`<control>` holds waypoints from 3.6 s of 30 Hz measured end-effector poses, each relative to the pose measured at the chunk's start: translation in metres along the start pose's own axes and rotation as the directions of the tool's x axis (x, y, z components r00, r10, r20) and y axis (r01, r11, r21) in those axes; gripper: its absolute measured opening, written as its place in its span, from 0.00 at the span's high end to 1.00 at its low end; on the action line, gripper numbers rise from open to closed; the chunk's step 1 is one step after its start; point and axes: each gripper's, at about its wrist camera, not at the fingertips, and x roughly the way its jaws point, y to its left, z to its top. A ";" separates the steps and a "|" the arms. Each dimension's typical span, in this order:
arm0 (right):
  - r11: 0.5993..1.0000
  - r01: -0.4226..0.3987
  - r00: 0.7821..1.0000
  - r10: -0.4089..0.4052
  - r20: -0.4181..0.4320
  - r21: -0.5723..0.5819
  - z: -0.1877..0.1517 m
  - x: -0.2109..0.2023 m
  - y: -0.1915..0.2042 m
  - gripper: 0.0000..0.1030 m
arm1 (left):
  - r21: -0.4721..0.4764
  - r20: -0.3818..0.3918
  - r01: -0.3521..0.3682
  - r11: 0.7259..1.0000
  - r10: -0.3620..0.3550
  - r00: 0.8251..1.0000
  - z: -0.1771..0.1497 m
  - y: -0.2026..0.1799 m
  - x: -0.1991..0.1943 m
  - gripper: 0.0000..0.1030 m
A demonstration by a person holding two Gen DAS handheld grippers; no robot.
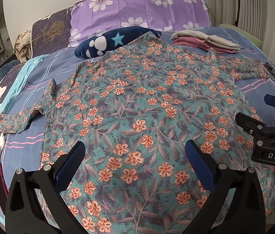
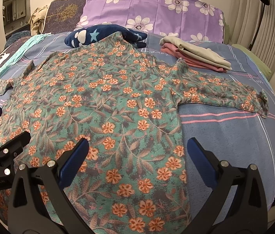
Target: Fold small clothes
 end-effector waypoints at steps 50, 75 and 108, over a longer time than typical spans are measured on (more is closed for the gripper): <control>0.998 0.055 0.997 -0.056 -0.046 -0.029 0.010 0.021 0.003 0.02 | -0.813 -0.100 -0.189 0.551 0.187 0.977 -0.010 0.437 0.052 0.41; 0.999 0.035 0.998 -0.035 -0.049 0.008 0.026 0.034 0.003 0.02 | -0.353 0.264 0.213 0.911 -0.122 0.957 0.157 0.242 0.010 0.97; 0.787 -0.546 0.765 0.608 -0.213 0.287 0.131 0.160 0.055 0.33 | -0.141 -0.105 -0.236 0.961 0.222 0.969 0.040 0.170 0.081 0.25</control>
